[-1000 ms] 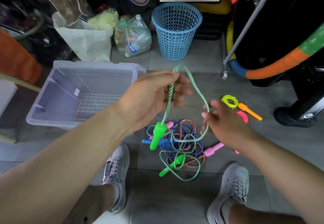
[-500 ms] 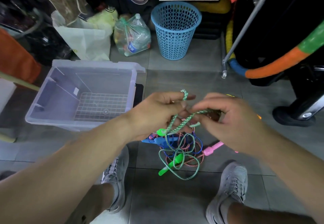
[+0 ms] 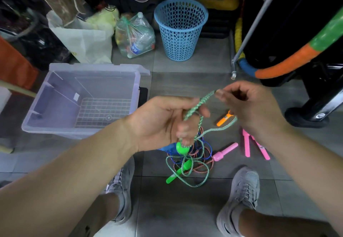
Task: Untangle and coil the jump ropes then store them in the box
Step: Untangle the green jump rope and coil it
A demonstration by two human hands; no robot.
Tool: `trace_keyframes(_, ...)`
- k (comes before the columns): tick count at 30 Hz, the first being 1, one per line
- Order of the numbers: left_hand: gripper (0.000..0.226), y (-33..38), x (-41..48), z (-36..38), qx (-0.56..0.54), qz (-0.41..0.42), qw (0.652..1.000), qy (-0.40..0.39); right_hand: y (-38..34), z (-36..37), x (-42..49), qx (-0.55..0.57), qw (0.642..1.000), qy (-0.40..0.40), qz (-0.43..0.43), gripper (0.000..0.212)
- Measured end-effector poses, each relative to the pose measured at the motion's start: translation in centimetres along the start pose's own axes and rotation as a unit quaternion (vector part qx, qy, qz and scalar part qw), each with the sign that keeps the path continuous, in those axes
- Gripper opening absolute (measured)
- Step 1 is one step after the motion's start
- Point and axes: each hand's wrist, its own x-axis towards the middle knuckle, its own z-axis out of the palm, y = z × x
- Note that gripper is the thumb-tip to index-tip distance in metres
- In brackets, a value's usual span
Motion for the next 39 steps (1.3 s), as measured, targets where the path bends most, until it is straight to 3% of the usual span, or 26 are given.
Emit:
trace_keyframes(5,0.046,0.6,0.0,0.0,-0.066,0.068,0.993,0.066,0.9,1.4,-0.5,-0.048,0.987,-0.116,0.104,0.031)
trace_keyframes(10,0.037,1.1,0.3,-0.3,-0.107,0.155,0.974,0.125,1.5,3.0,-1.5,0.001,0.980,-0.124,0.153,0.032)
trace_keyframes(13,0.033,1.9,0.0,-1.1,-0.100,0.191,0.967,0.140,2.3,3.4,-1.7,-0.024,0.975,-0.152,0.163,0.034)
trace_keyframes(16,0.030,2.4,-0.1,-1.7,-0.110,0.216,0.953,0.181,2.3,3.1,-1.9,-0.053,0.967,-0.209,0.138,0.032)
trace_keyframes(19,0.029,2.0,0.0,-2.2,-0.123,0.229,0.937,0.232,0.9,2.6,-2.5,-0.114,0.938,-0.323,0.050,0.027)
trace_keyframes(23,0.031,1.0,0.3,-1.5,0.031,0.196,0.935,0.292,-1.7,1.0,-3.5,-0.131,0.897,-0.421,-0.037,0.012)
trace_keyframes(25,0.031,0.1,0.2,-0.7,0.155,0.162,0.932,0.286,-2.7,-0.1,-3.6,-0.092,0.904,-0.416,-0.046,0.009)
trace_keyframes(27,0.031,-0.7,0.0,0.0,0.209,0.108,0.943,0.233,-3.3,-1.0,-3.3,-0.014,0.919,-0.391,-0.047,0.013)
trace_keyframes(31,0.033,-1.4,-0.4,0.8,0.163,0.025,0.977,0.139,-3.2,-1.9,-1.6,0.174,0.952,-0.247,-0.052,0.012)
trace_keyframes(34,0.041,-1.2,-0.6,1.3,0.081,0.010,0.995,0.060,-2.9,-1.8,-0.5,0.278,0.952,-0.120,-0.036,0.025)
trace_keyframes(37,0.045,-0.6,-0.7,1.4,0.050,0.001,0.999,-0.001,-2.0,-1.3,0.2,0.194,0.980,-0.038,-0.017,0.022)
trace_keyframes(39,0.047,-0.3,-0.7,1.4,0.047,-0.003,0.999,-0.021,-1.4,-0.9,0.3,0.127,0.991,-0.035,0.017,0.017)
